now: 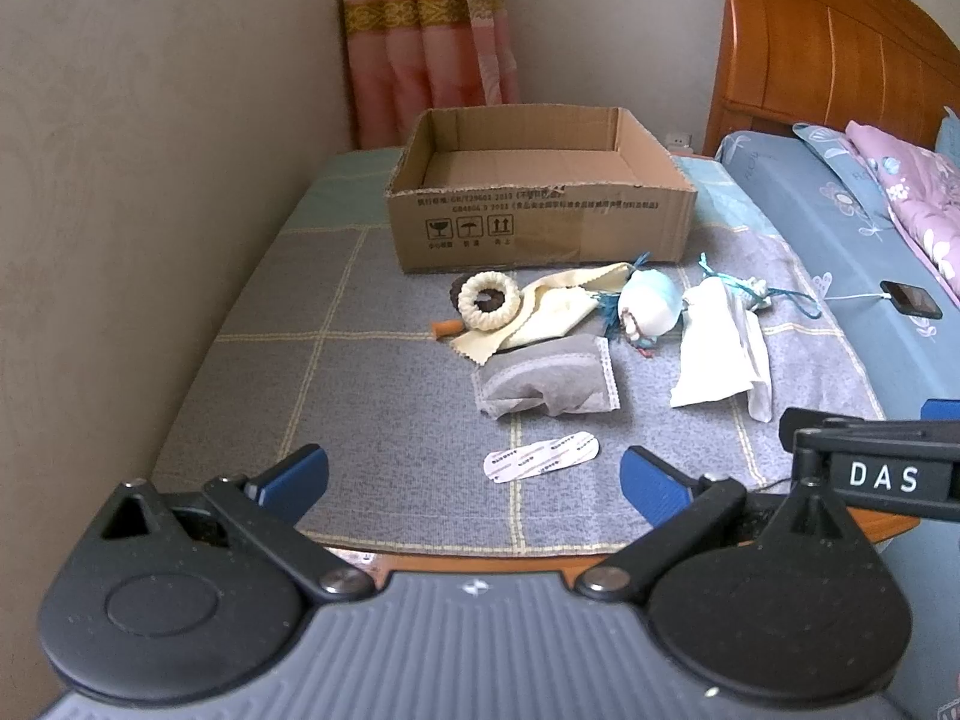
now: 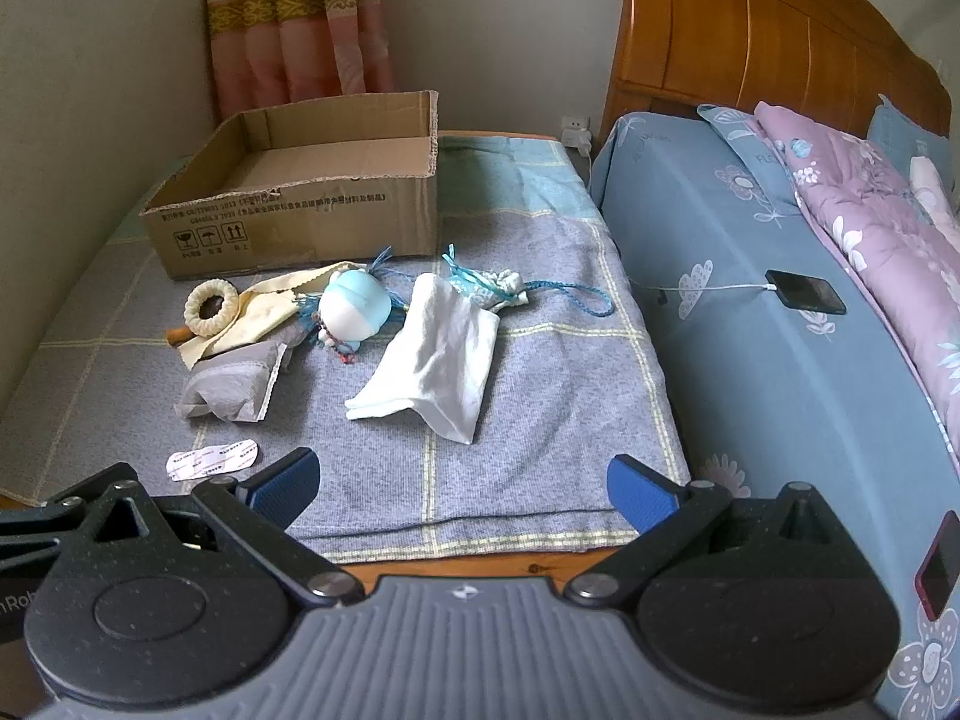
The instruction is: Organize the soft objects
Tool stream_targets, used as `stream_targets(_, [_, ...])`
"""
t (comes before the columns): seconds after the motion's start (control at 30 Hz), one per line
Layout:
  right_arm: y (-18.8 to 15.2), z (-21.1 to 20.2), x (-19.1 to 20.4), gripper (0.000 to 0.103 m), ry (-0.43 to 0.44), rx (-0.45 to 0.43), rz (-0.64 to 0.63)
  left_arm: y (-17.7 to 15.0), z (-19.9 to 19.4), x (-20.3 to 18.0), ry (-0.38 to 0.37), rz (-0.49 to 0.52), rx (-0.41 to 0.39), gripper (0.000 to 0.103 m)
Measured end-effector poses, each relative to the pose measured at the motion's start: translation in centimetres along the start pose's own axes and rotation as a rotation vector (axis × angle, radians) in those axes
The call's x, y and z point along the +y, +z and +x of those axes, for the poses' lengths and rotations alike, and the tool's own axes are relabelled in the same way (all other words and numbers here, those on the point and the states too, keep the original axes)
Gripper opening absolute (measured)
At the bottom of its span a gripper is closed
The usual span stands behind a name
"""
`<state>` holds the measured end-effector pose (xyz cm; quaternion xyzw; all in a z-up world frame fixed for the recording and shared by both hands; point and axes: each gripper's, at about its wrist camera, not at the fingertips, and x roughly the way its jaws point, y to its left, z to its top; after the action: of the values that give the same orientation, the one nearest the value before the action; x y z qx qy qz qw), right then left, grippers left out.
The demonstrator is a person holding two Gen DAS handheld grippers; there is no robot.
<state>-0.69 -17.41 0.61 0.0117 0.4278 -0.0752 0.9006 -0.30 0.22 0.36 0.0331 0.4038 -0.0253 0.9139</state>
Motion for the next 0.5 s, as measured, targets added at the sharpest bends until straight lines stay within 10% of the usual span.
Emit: stream_targets(0.5, [0.01,0.01,0.07,0.103,-0.003,-0.002,-0.002,-0.09,0.21,0.06,-0.001,-0.004,0.0,0.102])
